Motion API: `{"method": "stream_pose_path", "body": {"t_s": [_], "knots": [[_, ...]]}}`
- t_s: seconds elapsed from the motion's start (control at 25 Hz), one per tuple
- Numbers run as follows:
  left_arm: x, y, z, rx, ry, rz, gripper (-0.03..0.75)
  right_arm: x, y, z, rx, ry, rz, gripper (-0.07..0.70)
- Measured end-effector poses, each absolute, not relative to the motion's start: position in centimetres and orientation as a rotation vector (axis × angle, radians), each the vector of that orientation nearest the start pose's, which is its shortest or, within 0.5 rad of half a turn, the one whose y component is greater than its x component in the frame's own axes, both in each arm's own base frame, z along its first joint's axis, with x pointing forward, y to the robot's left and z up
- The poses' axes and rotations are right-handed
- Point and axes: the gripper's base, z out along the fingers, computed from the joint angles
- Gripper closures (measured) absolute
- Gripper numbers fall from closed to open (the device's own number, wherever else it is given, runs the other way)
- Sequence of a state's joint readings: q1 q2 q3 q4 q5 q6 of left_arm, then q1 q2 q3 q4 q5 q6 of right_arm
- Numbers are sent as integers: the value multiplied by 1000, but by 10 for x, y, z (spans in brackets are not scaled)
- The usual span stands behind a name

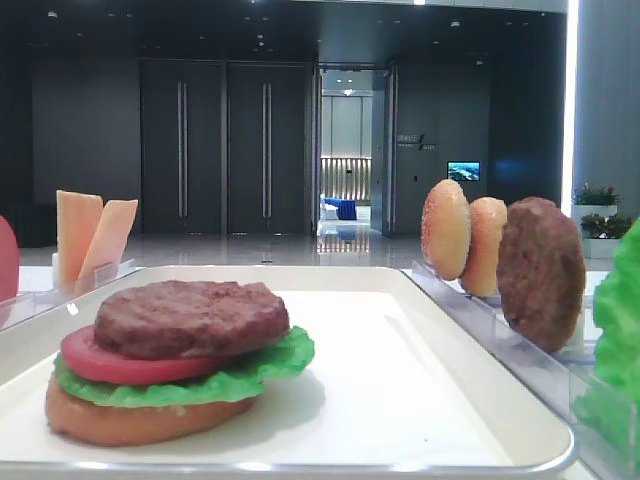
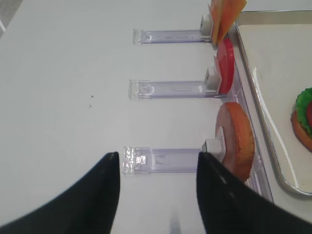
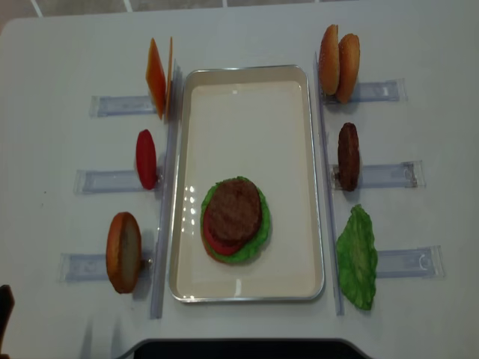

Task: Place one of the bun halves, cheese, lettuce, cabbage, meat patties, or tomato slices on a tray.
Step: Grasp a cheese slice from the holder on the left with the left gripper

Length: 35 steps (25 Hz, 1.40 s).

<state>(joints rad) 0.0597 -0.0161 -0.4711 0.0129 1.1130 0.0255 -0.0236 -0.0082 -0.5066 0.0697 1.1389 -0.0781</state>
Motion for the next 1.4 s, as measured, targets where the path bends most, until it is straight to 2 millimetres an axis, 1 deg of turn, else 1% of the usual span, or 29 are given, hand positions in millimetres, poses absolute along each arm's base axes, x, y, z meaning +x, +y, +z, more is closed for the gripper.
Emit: {"method": "stream_pose_path", "body": {"t_s": [1.4], "knots": [[-7,1,266,-34,2107,68,325,-10,6,273,-64,2105,23,395]]}}
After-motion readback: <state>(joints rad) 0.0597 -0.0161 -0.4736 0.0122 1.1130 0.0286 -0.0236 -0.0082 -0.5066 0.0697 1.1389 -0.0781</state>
